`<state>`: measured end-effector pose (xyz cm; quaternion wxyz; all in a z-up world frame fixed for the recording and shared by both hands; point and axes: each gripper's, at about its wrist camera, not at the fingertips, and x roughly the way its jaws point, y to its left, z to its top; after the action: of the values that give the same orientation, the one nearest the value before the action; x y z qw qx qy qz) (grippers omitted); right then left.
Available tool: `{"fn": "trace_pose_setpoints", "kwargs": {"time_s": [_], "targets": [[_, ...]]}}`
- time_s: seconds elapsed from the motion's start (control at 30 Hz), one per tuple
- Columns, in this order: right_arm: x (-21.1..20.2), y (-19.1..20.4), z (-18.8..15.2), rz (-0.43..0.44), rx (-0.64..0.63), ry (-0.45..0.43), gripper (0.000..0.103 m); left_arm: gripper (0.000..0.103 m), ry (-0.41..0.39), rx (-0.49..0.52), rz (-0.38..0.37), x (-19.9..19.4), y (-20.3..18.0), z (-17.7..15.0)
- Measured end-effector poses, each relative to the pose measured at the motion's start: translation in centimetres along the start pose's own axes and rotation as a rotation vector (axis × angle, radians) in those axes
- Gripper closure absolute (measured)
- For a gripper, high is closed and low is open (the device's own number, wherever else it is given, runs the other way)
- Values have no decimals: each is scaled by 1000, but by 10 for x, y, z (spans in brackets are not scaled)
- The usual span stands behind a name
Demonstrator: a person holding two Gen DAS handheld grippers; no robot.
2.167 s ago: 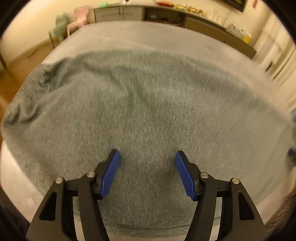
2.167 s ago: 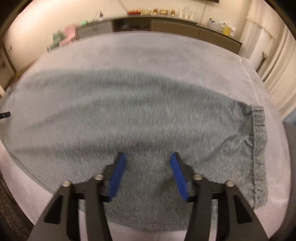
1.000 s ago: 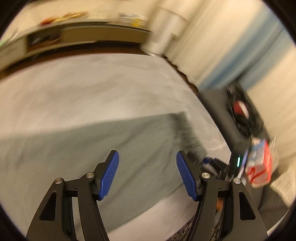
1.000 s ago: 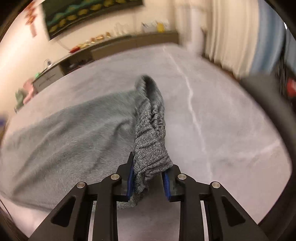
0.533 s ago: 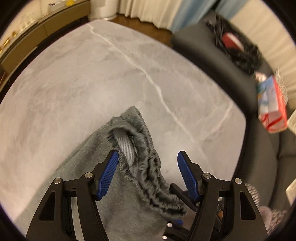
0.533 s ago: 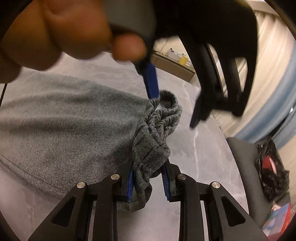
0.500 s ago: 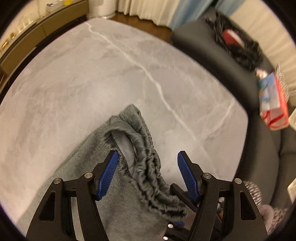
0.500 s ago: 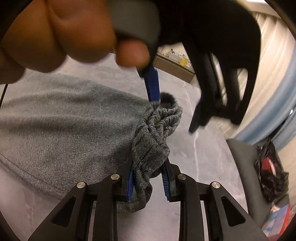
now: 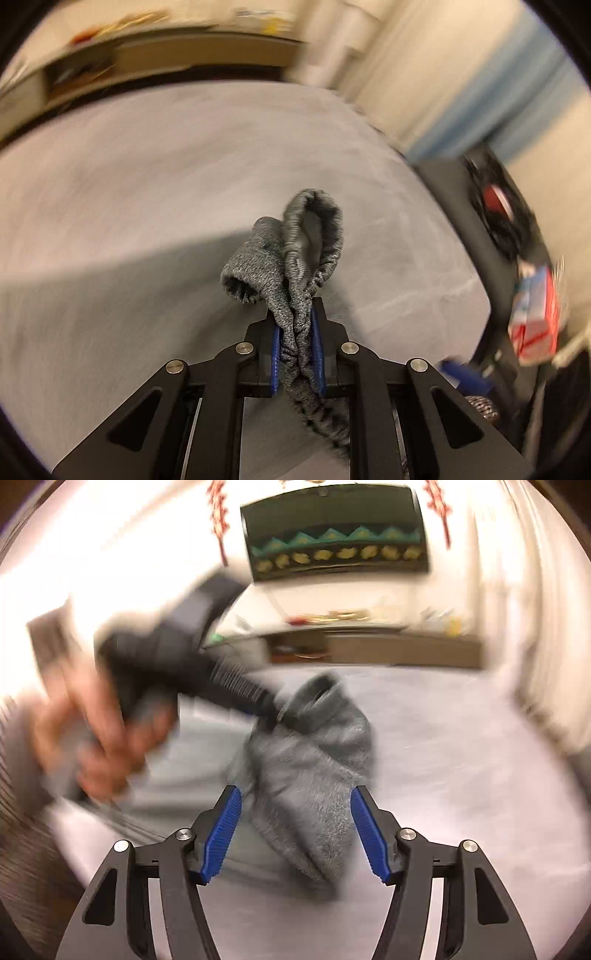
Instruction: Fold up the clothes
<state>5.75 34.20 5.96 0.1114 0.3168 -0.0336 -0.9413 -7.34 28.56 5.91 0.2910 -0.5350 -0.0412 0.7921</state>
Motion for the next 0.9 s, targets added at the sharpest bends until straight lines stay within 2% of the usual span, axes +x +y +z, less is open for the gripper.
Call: {"fn": "trace_pose_setpoints", "kwargs": {"time_s": [0.07,0.1,0.2,0.27,0.33,0.37,0.47,0.57,0.67,0.73,0.83,0.87,0.9], "targets": [[4,-6,3,117,89,17,41,87,5,-52,7,-1,25,-17],[6,-8,5,175,133,26,47,87,-1,-58,7,-2,31,-21],[40,-2,-1,107,105,162,59,83,-2,-44,63,3,37,-24],[68,-2,-11,46,66,270,66,71,-4,8,177,7,36,-23],[74,-6,-24,28,31,312,66,62,-3,38,248,8,37,-25],[78,-8,-30,19,13,334,66,60,-21,42,260,2,38,-27],[72,-11,-27,45,47,288,66,51,-99,4,248,-24,46,-33],[60,-23,-17,66,111,198,66,50,-185,-72,178,-48,54,-34],[77,-24,-13,60,137,250,66,50,-189,-8,109,-39,37,-18],[86,-22,-11,47,128,288,66,50,-143,54,121,-12,26,-3],[96,-14,-15,16,84,334,66,51,-39,5,258,40,43,15],[95,-14,-16,17,79,331,66,51,-10,-20,282,54,51,18],[95,-14,-18,18,74,328,66,51,-28,-16,293,56,53,19]]}}
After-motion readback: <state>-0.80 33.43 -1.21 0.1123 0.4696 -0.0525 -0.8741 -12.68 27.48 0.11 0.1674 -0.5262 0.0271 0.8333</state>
